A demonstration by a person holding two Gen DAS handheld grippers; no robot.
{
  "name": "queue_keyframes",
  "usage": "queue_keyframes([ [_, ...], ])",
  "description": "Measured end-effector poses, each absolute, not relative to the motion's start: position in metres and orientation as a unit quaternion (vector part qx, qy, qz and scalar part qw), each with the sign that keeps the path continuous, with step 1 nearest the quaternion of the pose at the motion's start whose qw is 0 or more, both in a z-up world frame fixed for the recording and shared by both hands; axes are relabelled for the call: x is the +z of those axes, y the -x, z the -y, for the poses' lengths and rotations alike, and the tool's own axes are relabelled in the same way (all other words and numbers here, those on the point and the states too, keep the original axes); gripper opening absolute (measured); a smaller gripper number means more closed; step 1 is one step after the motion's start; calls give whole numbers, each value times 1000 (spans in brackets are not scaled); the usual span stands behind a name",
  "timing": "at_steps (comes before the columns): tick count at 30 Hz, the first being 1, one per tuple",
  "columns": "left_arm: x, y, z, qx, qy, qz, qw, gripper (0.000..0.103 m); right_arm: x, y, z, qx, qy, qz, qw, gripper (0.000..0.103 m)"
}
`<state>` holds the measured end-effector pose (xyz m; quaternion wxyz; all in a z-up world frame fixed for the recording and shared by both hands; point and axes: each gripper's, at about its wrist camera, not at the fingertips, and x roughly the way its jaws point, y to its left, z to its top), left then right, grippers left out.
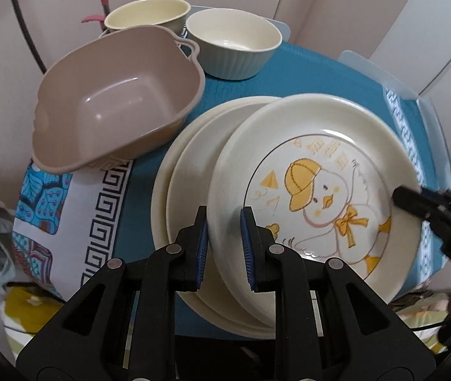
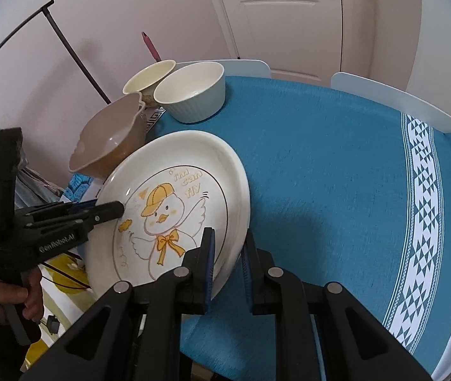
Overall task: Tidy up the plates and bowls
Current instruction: 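Carry the duck-print plate onto the white plate stack and lower it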
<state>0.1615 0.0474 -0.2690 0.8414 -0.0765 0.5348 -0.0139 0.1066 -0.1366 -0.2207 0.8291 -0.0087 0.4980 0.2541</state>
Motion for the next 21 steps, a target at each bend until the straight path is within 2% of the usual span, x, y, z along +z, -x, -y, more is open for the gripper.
queue_keyframes([
  [21,-267,-161,-24,47,-54,-519,852,17,-228,-117,122,265,72,-491,827,15],
])
